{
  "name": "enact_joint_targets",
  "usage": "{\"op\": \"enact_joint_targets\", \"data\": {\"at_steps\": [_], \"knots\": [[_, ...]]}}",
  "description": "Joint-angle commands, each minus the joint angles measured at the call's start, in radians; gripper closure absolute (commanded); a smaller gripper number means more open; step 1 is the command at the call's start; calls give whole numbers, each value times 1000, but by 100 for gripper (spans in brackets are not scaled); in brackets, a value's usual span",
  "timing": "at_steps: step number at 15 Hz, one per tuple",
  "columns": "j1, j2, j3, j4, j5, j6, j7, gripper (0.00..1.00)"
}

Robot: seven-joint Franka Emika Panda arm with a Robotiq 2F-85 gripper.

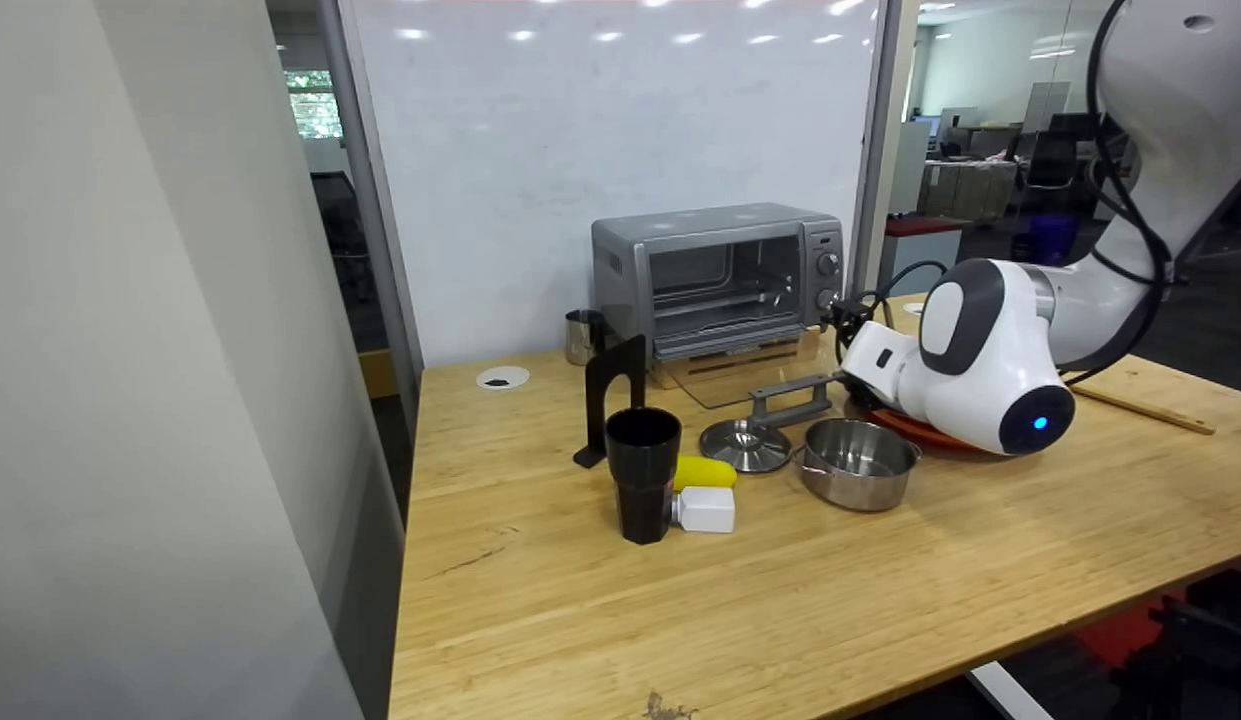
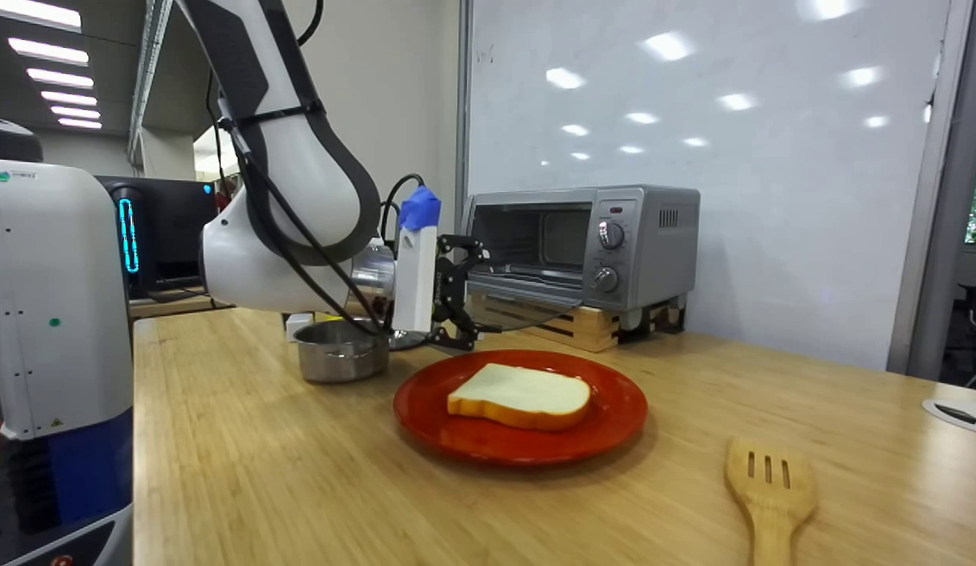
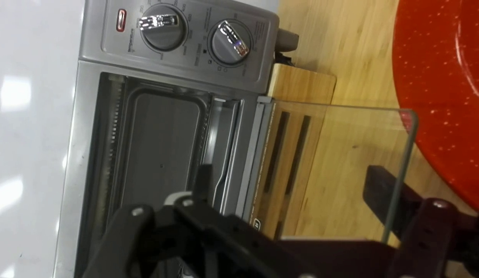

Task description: Close the toaster oven

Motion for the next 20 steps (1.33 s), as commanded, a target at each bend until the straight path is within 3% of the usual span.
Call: {"op": "enact_joint_targets", "data": {"at_steps": [1,20], "knots": [[-12,2,13,3,1,-3,-5,0],[6,-8,41,-6,0,-51,24,0]]}}
